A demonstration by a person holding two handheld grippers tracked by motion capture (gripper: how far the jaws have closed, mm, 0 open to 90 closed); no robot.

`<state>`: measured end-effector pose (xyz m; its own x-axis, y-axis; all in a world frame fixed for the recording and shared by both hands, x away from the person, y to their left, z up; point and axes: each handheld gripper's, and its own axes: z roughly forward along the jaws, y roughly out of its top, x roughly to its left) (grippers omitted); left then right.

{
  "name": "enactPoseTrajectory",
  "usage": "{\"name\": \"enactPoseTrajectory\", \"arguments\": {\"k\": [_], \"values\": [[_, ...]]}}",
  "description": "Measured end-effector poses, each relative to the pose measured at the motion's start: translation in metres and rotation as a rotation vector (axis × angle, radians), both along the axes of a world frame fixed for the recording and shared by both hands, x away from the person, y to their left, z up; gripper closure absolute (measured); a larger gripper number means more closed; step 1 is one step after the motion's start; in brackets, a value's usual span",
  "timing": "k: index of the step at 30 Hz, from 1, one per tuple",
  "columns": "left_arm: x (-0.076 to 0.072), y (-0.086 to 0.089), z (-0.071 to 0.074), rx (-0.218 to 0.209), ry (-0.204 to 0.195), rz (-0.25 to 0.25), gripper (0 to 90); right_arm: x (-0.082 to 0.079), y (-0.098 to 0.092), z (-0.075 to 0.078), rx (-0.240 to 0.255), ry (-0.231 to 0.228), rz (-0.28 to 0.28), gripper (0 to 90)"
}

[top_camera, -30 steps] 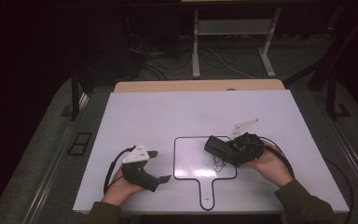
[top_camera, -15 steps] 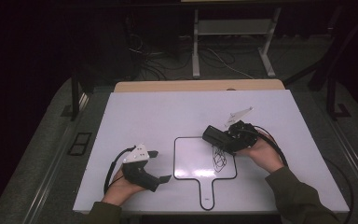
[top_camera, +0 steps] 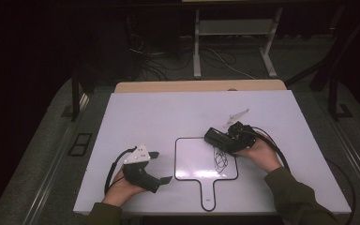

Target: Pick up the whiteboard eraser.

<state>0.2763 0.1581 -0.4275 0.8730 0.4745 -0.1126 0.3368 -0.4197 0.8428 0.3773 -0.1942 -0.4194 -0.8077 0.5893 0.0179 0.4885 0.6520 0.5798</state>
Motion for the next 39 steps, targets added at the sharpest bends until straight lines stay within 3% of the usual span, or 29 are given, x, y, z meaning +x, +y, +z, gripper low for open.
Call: {"name": "enactPoseTrajectory", "arguments": {"k": [7, 39], "values": [[0.000, 0.000, 0.000, -0.002, -0.001, 0.000, 0.0, 0.001, 0.001, -0.009, -0.010, 0.020, 0.001, 38.8], [0.000, 0.000, 0.000, 0.000, -0.001, -0.002, 0.0, -0.021, 0.007, -0.008, -0.049, 0.024, 0.069, 39.0]]}}
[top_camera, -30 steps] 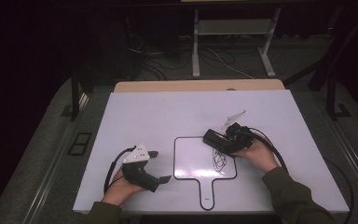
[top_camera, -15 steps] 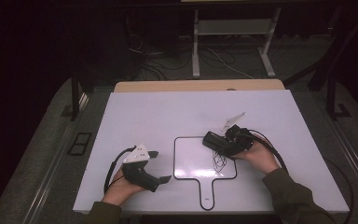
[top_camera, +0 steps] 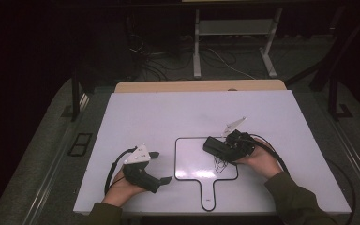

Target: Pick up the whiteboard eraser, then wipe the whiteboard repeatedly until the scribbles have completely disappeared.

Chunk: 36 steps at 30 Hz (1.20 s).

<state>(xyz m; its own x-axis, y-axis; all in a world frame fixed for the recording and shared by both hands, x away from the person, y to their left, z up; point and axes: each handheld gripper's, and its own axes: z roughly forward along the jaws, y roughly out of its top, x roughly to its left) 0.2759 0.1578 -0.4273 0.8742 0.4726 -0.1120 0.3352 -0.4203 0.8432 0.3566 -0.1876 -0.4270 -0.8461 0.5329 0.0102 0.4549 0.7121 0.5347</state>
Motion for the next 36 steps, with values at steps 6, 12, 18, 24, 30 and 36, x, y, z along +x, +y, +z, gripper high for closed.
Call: {"name": "enactPoseTrajectory", "arguments": {"k": [6, 12, 18, 24, 30, 36], "values": [[0.000, 0.000, 0.000, -0.001, 0.000, 0.000, 0.0, -0.006, 0.002, 0.000, -0.014, -0.012, 0.013, 39.0], [-0.001, -0.001, 0.000, -0.002, 0.000, 0.002, 0.0, -0.012, 0.004, 0.001, -0.013, -0.002, 0.027, 39.0], [-0.001, -0.001, 0.000, -0.003, -0.002, 0.002, 0.0, -0.018, 0.005, 0.001, -0.025, -0.012, 0.041, 39.0], [-0.001, -0.001, 0.000, -0.004, -0.001, 0.000, 0.0, -0.025, 0.006, 0.002, -0.028, -0.008, 0.054, 39.0], [-0.002, 0.000, 0.001, -0.009, -0.005, 0.003, 0.0, -0.034, 0.008, 0.002, -0.021, 0.004, 0.069, 39.0], [-0.002, -0.001, 0.001, -0.008, -0.007, 0.001, 0.0, -0.039, 0.009, 0.002, -0.040, -0.009, 0.091, 38.9]]}}
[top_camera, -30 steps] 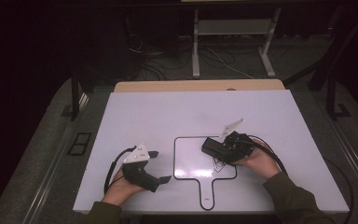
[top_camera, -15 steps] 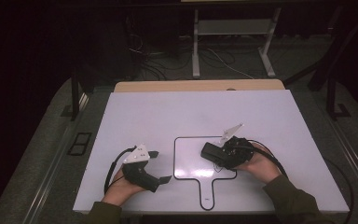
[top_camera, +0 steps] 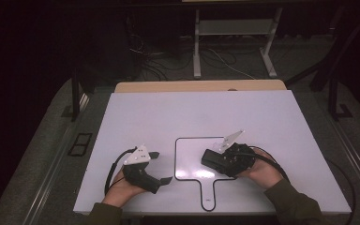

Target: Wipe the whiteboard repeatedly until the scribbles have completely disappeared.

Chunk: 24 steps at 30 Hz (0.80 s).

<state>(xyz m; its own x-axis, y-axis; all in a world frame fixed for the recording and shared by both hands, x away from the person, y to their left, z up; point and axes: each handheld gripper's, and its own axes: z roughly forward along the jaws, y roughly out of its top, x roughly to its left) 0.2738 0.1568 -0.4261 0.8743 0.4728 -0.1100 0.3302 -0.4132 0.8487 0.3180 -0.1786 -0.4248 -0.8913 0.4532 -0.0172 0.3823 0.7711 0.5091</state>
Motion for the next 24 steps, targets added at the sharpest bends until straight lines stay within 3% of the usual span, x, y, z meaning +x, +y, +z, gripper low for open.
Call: {"name": "enactPoseTrajectory", "arguments": {"k": [9, 24], "values": [[0.001, 0.001, 0.000, -0.002, 0.002, 0.000, 0.0, 0.004, 0.000, 0.000, 0.015, 0.017, -0.010, 38.9], [0.001, 0.000, -0.001, 0.005, 0.007, -0.001, 0.0, 0.022, -0.002, -0.001, 0.013, 0.005, -0.038, 38.9]]}}
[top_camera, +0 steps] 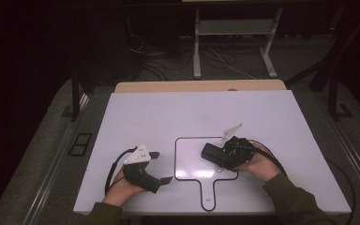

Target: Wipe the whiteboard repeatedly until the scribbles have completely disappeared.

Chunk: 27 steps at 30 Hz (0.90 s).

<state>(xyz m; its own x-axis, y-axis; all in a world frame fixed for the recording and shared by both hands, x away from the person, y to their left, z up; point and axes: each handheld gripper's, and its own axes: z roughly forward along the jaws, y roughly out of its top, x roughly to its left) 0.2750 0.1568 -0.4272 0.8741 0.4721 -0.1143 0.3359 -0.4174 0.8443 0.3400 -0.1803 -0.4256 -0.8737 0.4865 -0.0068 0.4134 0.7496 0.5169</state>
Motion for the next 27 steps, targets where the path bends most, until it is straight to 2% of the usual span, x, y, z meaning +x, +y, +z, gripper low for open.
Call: {"name": "enactPoseTrajectory", "arguments": {"k": [8, 16, 17, 27], "values": [[0.000, 0.000, 0.000, -0.003, 0.000, 0.002, 0.0, 0.008, -0.001, 0.000, 0.006, 0.005, -0.018, 38.9], [0.000, 0.000, -0.001, -0.001, 0.003, 0.004, 0.0, 0.022, -0.004, -0.001, 0.002, -0.008, -0.039, 38.9], [0.000, 0.000, -0.001, -0.001, 0.003, 0.004, 0.0, 0.023, -0.004, -0.001, 0.010, 0.003, -0.042, 38.9], [0.000, 0.000, -0.001, 0.001, 0.004, 0.002, 0.0, 0.041, -0.004, -0.001, 0.011, -0.002, -0.073, 38.9]]}}
